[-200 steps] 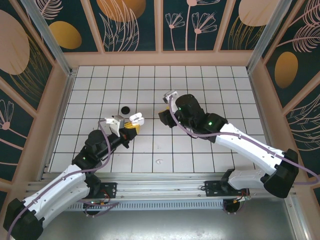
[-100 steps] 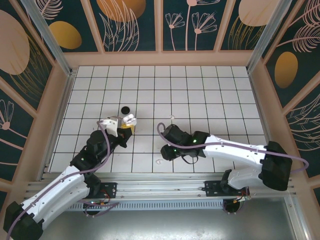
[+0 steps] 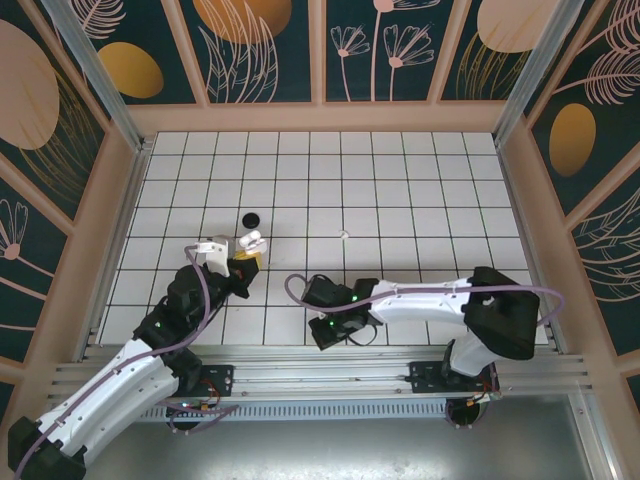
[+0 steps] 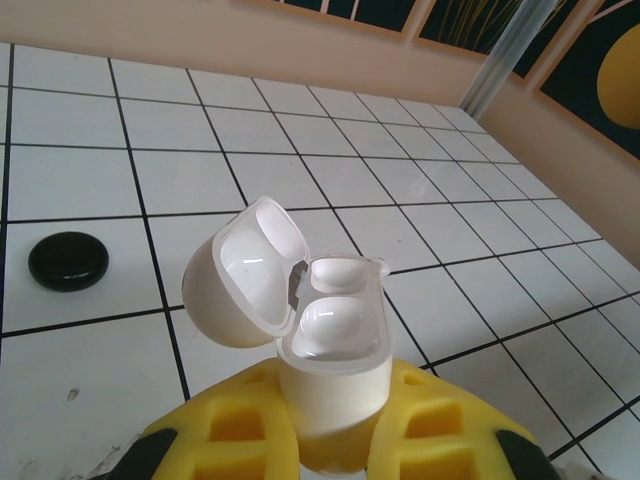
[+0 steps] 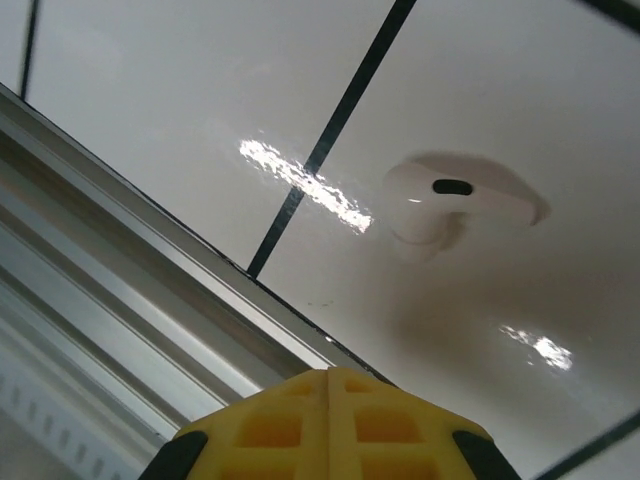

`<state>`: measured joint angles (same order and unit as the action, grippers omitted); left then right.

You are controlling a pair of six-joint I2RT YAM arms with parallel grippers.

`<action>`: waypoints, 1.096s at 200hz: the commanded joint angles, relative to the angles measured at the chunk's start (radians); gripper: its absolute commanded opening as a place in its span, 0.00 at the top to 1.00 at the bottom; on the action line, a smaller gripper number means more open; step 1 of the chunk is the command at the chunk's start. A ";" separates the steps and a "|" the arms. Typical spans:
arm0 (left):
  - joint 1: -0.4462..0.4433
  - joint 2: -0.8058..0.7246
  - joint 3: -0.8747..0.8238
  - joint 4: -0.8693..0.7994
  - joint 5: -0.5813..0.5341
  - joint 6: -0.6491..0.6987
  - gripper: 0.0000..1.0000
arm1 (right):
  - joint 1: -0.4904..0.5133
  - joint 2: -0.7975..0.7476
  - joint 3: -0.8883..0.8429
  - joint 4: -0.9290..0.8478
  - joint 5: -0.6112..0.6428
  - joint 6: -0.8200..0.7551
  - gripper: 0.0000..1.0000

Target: Insert wireless bluetooth earbuds into charging case

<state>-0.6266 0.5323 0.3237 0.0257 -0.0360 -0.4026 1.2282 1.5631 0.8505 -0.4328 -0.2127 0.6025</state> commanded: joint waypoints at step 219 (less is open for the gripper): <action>0.007 -0.002 0.012 0.004 -0.056 0.018 1.00 | -0.119 -0.015 0.004 0.184 0.161 0.395 0.77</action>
<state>-0.6266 0.5270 0.3237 -0.0032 -0.0879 -0.3939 1.0752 1.5127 0.9131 -0.2298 -0.0681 0.7071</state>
